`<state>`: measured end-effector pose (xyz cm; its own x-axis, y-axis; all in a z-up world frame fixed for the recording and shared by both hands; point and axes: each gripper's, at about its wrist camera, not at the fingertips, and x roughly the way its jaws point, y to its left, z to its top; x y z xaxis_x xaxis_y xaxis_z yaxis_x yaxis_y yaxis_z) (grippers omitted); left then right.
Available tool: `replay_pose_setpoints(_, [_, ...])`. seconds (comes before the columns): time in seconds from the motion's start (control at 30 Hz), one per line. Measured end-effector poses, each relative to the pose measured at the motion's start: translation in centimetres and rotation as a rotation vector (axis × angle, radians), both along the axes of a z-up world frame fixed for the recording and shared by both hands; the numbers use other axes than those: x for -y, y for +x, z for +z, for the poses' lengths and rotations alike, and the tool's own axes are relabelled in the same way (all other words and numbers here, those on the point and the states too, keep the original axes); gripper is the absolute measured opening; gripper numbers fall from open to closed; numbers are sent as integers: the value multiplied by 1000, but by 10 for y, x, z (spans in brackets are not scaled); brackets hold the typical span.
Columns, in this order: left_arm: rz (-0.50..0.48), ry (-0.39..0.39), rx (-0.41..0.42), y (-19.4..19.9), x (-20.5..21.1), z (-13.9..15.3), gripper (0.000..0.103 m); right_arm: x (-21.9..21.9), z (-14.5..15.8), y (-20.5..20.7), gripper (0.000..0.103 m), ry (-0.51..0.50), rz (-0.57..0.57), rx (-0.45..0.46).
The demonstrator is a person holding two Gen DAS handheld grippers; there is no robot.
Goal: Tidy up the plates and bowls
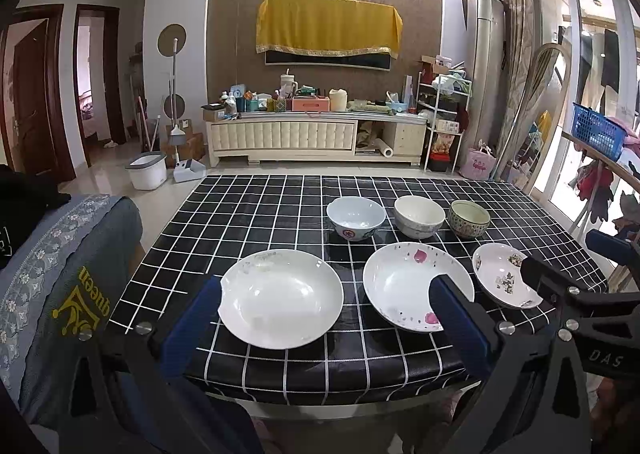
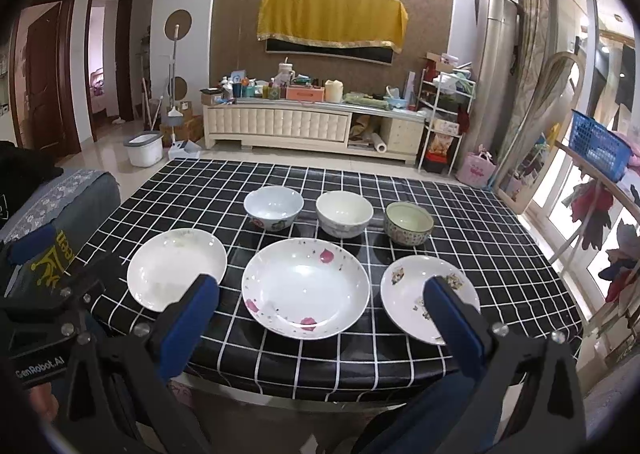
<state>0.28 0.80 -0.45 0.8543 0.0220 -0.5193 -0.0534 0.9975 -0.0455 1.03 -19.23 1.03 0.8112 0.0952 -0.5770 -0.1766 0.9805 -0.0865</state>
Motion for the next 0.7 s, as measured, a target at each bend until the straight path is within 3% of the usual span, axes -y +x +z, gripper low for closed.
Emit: replay_pose_setpoints(0.7, [-6, 5, -16, -1, 2, -2, 103, 2, -1, -2, 103, 12, 5, -10])
